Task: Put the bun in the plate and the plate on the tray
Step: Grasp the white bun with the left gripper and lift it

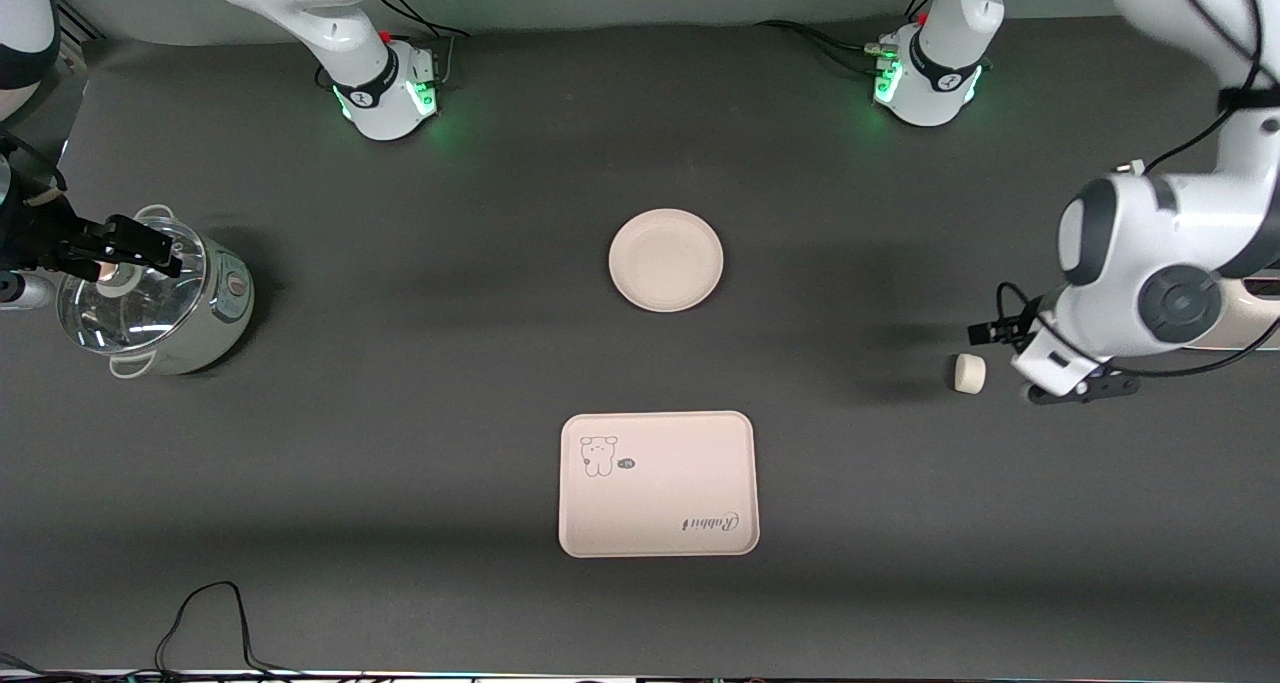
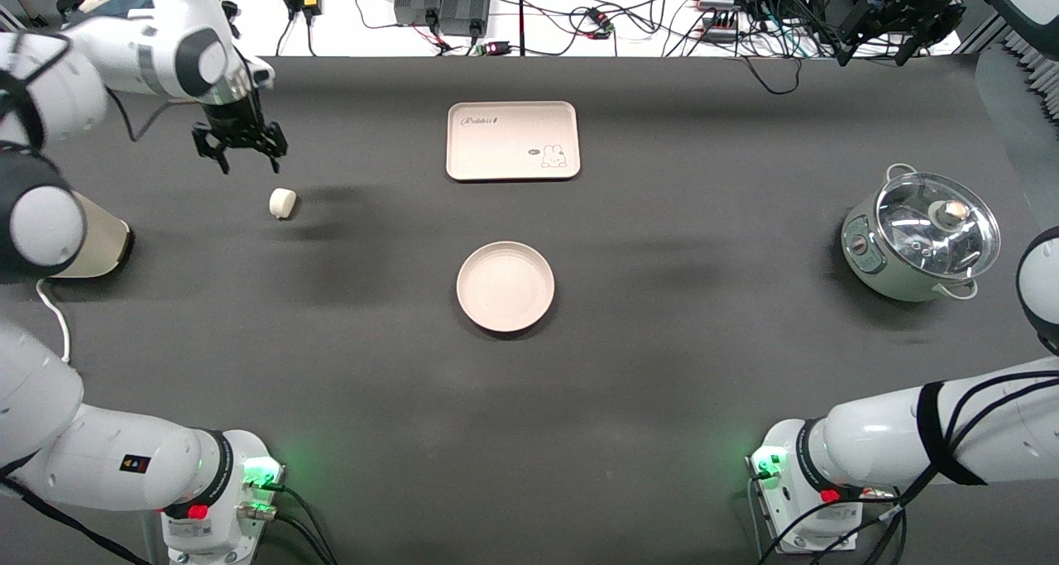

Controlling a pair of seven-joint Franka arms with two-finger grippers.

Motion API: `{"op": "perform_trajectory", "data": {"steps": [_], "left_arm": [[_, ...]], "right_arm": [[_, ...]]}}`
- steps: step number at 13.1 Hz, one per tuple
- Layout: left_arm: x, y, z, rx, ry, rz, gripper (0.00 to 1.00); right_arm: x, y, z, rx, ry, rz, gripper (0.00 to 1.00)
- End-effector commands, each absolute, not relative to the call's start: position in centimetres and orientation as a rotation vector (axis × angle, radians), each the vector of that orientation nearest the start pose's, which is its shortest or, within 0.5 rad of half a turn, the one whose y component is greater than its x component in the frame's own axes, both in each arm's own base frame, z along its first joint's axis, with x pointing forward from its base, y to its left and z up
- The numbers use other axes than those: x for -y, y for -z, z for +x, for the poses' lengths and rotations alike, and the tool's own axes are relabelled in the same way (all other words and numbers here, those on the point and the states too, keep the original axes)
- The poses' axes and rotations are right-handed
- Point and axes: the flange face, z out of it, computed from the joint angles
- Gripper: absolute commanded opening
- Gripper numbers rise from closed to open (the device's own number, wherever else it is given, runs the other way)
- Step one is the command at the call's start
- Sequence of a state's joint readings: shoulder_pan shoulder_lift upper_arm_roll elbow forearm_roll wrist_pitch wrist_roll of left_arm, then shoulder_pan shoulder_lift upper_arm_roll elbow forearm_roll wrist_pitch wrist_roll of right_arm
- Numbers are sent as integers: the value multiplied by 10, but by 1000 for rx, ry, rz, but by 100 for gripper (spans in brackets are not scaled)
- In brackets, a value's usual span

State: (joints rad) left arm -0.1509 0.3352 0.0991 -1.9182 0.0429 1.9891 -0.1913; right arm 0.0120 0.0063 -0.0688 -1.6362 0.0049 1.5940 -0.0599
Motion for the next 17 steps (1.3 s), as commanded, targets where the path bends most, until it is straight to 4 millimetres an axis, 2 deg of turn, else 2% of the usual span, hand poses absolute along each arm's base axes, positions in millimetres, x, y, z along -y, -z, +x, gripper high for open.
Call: {"op": "perform_trajectory", "data": {"steps": [1,3,5,8,10,11,12,13,14,15,17], "left_arm": [[31,-257,597,166,-379,-3030,98],[32,-223,593,156,-345,-3034,98],[32,-203,589,152,-340,-3034,98],[33,-185,588,184,-345,-3052,96],[33,-181,588,185,-348,-3053,96],[32,-181,588,185,-345,-3052,93],[32,-180,588,185,-347,-3052,82],[32,-180,588,183,-347,-3052,61],[33,-182,589,169,-344,-3055,49],[32,-186,589,143,-341,-3061,42],[24,-190,590,127,-341,-3067,42]], "right_arm": [[33,-594,554,36,-75,-3142,100],[33,-593,554,39,-77,-3142,100],[33,-593,554,36,-77,-3142,100],[33,-593,554,39,-80,-3142,100],[34,-593,554,36,-80,-3142,100],[34,-592,555,36,-82,-3142,100],[34,-592,555,36,-82,-3142,100],[34,-591,555,36,-85,-3142,100],[34,-592,555,36,-82,-3142,100],[34,-591,555,36,-85,-3142,100],[34,-591,555,36,-85,-3142,100]]}}
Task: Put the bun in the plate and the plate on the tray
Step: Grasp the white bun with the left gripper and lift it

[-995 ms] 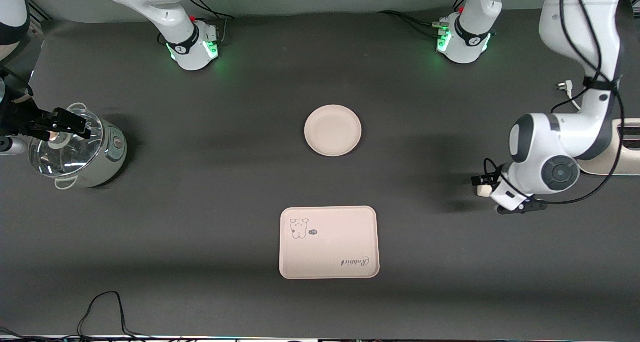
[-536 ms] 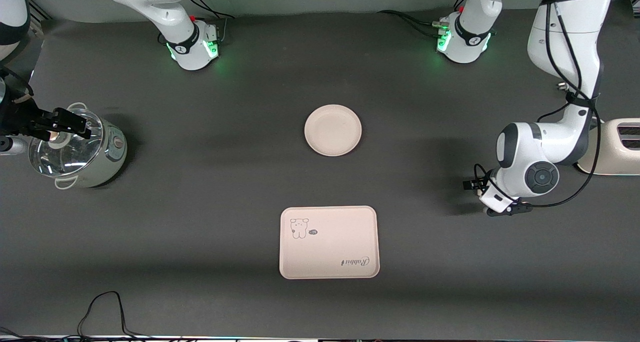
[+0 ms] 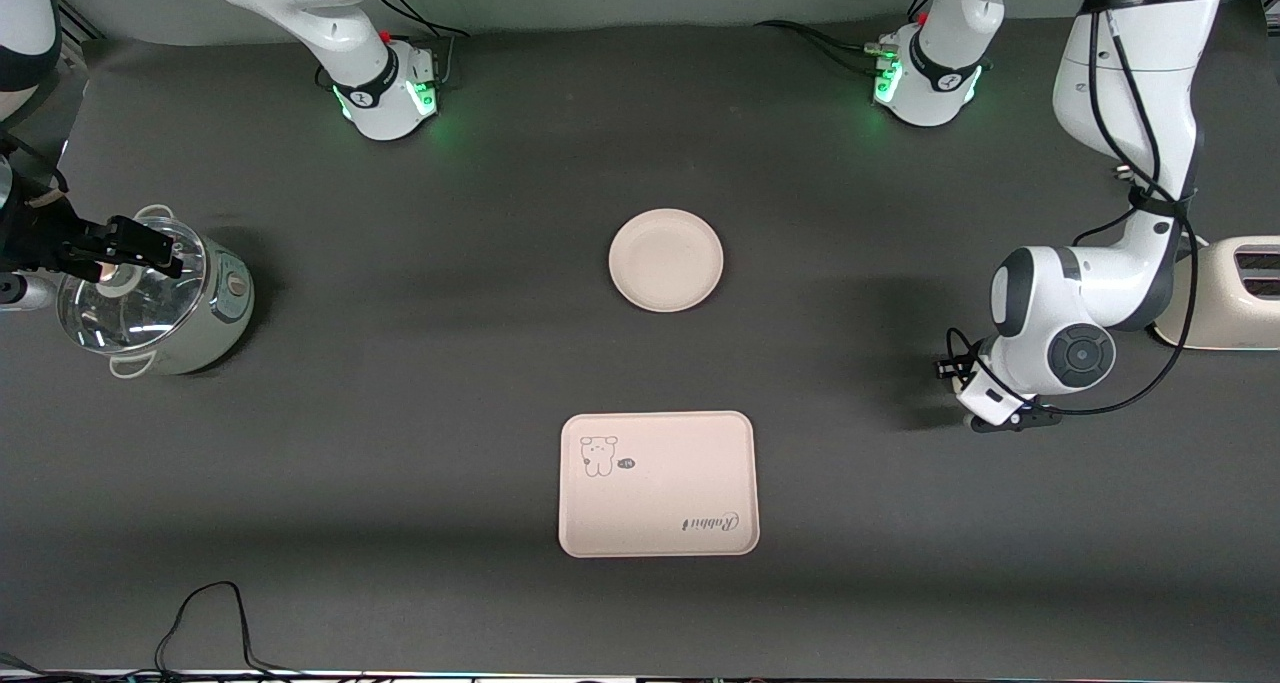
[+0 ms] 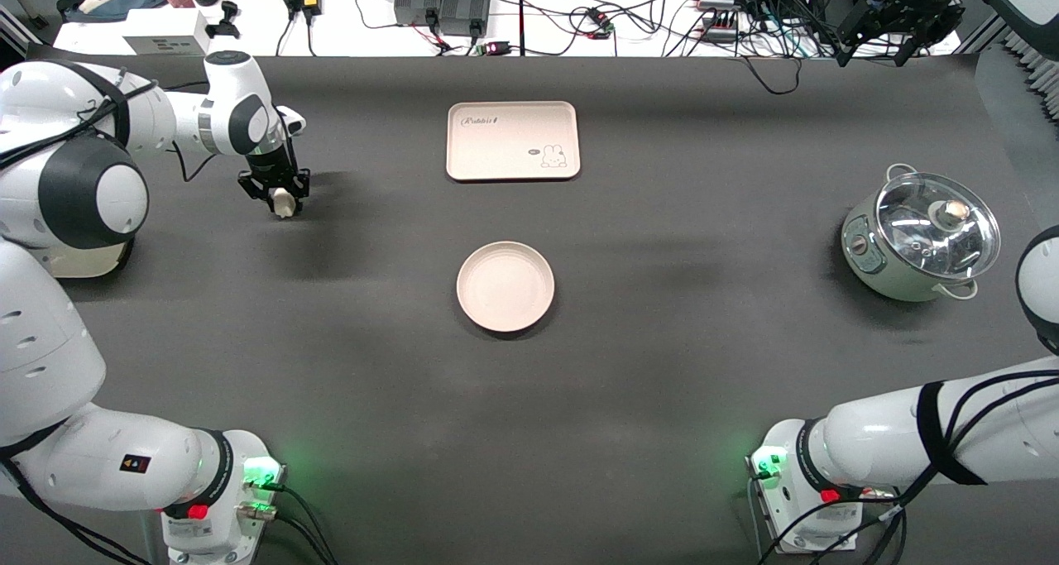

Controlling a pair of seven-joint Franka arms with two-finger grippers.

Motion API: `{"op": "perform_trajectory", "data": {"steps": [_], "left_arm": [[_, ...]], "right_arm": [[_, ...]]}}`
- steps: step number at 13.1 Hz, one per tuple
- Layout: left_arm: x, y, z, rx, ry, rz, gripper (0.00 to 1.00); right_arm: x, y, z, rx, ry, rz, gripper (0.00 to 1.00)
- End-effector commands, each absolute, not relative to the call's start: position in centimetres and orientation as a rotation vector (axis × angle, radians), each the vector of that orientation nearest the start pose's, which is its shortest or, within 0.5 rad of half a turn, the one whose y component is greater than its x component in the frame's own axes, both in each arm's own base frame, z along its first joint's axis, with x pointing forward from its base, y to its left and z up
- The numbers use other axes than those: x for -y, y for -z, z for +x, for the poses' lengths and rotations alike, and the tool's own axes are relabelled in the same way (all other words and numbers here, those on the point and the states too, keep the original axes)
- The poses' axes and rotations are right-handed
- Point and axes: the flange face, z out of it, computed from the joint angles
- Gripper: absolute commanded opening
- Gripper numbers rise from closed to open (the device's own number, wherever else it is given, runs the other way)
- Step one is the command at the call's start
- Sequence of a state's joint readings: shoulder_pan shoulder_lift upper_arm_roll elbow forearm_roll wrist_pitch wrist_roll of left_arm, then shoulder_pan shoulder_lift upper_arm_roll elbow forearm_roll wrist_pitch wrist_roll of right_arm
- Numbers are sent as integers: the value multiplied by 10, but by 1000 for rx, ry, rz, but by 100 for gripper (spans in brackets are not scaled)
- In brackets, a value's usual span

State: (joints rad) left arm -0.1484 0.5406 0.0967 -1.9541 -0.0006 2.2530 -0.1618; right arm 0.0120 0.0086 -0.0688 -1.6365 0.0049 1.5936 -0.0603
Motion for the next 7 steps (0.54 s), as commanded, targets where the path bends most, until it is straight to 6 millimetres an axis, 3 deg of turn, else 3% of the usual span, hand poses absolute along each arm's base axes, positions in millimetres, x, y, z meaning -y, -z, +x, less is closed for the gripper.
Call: {"op": "perform_trajectory", "data": {"steps": [1,4,7], "left_arm": [[19,-196,591,139,-332,-3068,42],[11,-246,597,174,-281,-3084,41],[-1,-331,591,232,-252,-3100,41]], "right_arm": [[34,-590,555,36,-87,-3141,100],[34,-590,555,36,-87,-3141,100],[34,-590,555,36,-87,-3141,100]]}}
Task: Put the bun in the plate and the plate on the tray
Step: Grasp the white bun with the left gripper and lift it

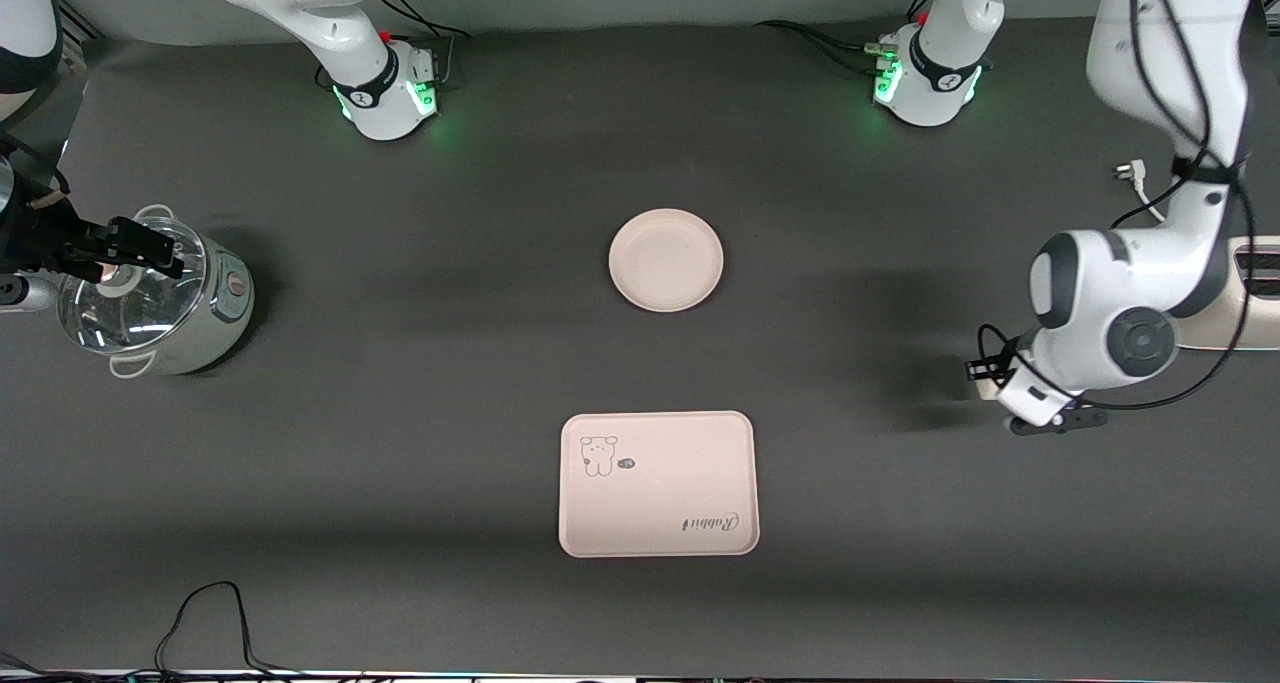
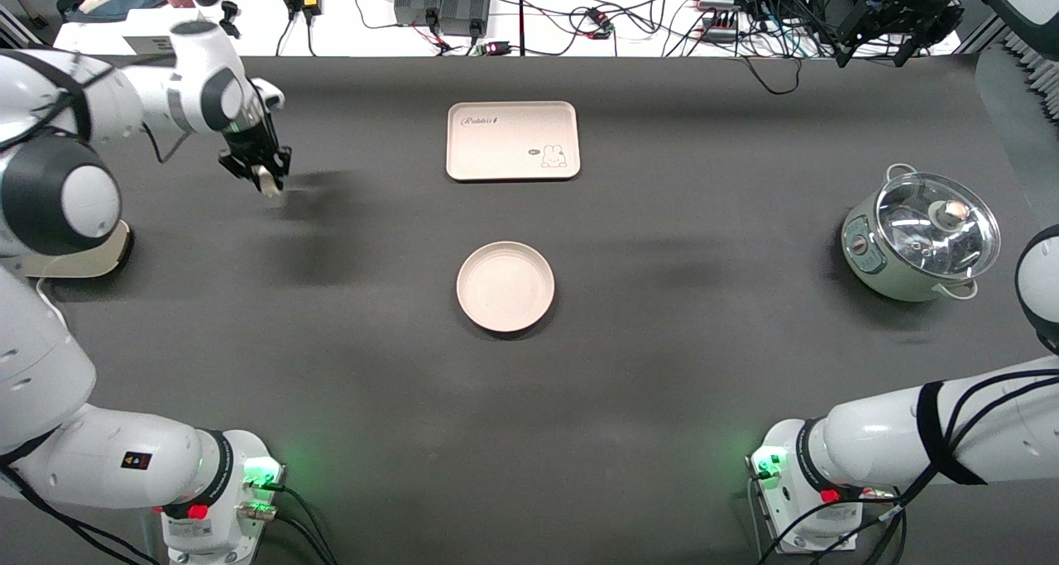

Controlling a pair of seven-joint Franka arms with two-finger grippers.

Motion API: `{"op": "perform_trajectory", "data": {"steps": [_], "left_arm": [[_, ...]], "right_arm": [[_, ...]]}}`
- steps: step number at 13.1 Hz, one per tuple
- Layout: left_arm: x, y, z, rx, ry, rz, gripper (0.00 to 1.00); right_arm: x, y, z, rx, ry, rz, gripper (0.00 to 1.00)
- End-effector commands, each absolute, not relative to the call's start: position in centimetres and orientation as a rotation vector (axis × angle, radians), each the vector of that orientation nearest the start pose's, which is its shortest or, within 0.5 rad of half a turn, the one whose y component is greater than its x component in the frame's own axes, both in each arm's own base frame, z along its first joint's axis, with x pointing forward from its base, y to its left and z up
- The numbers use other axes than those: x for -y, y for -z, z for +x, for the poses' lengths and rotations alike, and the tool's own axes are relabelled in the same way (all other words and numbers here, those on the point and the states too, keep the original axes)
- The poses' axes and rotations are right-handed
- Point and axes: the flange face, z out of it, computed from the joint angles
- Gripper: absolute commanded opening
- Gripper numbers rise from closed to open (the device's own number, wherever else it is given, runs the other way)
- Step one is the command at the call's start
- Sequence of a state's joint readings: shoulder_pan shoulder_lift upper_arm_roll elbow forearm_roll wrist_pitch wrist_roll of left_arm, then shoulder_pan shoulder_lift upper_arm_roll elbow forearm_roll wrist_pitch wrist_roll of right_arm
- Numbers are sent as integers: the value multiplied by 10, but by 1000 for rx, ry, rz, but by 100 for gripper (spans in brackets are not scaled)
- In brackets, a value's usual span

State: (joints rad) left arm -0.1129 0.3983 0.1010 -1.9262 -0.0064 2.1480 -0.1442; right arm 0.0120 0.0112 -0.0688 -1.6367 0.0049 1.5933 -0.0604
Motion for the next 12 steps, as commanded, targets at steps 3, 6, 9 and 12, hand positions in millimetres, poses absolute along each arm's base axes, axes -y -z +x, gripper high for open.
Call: {"op": "perform_trajectory", "data": {"steps": [3,6,9,12], "left_arm": [[-13,-430,569,245,-220,-3106,41],[-13,-517,544,287,-247,-3110,42],[-12,-558,519,276,-229,-3117,42],[28,-573,507,278,-223,-3102,42]], "right_arm": [[34,-590,555,36,-87,-3141,100],[34,-590,555,36,-87,-3141,100],[34,-590,555,36,-87,-3141,100],[34,-590,555,34,-87,-3141,100]]}}
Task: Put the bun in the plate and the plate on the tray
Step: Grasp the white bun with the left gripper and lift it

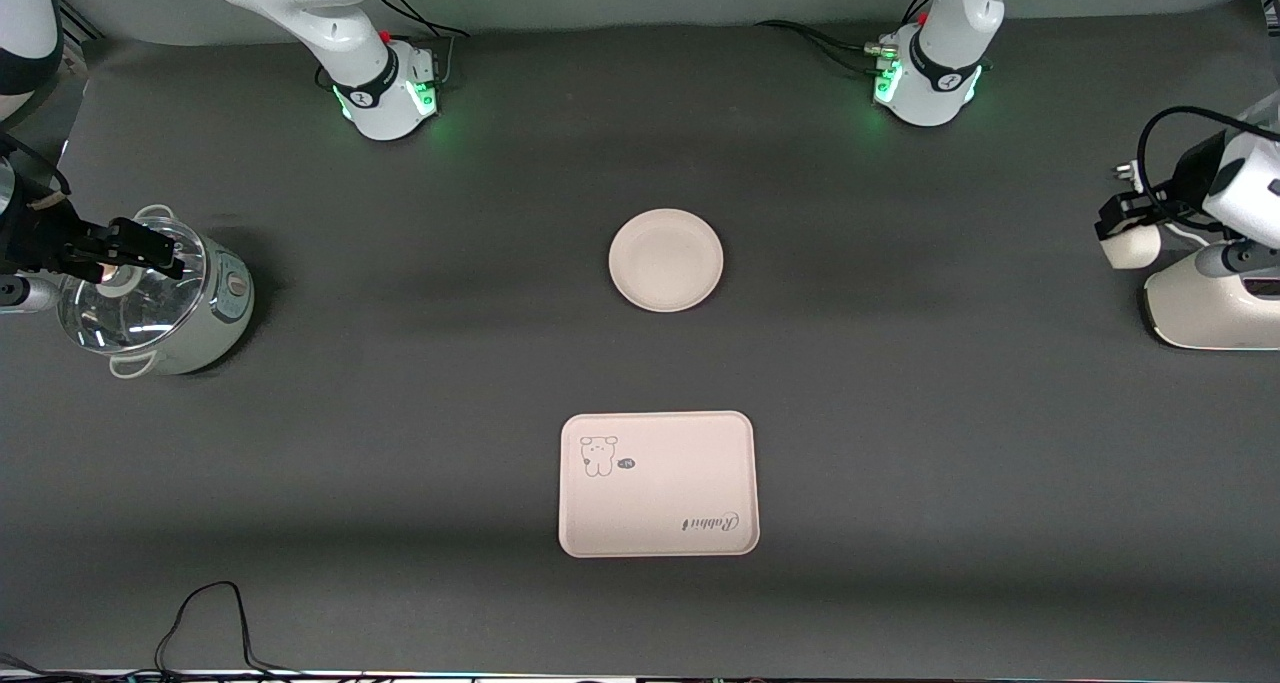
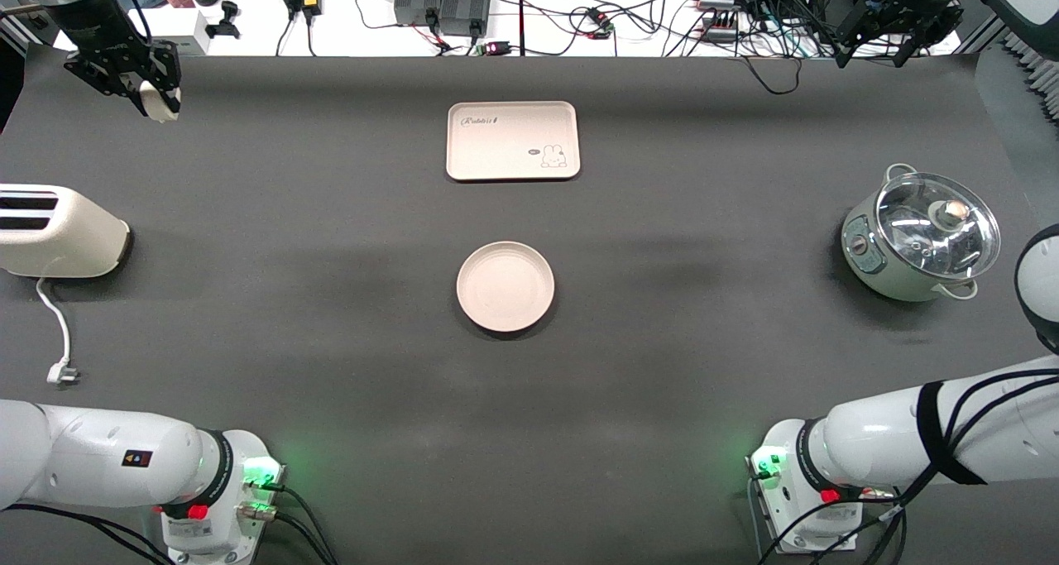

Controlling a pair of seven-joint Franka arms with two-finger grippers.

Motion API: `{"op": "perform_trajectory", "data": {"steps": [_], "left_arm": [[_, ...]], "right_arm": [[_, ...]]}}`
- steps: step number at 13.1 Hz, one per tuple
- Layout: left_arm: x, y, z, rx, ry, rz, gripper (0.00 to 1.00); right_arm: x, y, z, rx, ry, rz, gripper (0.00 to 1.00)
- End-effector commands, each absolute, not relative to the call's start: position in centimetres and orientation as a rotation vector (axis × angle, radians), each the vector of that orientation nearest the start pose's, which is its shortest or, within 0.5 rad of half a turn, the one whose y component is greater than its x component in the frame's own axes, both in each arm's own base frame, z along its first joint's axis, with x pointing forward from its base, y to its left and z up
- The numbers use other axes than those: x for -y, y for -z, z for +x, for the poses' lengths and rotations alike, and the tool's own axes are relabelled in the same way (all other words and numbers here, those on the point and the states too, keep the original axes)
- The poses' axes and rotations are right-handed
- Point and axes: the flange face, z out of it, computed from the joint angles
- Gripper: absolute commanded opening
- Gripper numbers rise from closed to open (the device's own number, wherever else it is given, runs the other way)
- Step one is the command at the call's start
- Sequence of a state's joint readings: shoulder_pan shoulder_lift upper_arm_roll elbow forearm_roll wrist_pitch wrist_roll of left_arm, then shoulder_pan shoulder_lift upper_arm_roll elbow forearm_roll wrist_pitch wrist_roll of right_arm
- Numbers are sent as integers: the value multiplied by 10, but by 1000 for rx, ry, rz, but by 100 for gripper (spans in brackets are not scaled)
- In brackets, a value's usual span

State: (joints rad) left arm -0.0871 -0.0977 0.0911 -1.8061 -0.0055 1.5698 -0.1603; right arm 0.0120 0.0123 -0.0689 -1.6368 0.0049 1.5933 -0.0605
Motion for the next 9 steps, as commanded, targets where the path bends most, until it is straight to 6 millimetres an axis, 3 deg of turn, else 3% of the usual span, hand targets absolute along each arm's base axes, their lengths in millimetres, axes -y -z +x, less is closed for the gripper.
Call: {"op": "perform_trajectory", "data": {"steps": [1,3,7,9], "left_arm": [[50,-571,506,280,-226,-3090,43],[103,-563,502,287,-229,-3067,42],[273,-518,473,468,-247,-3061,43],[342,-484,453,458,-255,-3070,43]], "right_arm": [[34,-589,555,36,-89,-3141,100],[34,-590,555,36,-87,-3141,100],[34,-590,555,36,-87,-3141,100],[34,-590,555,34,-87,-3141,100]]}}
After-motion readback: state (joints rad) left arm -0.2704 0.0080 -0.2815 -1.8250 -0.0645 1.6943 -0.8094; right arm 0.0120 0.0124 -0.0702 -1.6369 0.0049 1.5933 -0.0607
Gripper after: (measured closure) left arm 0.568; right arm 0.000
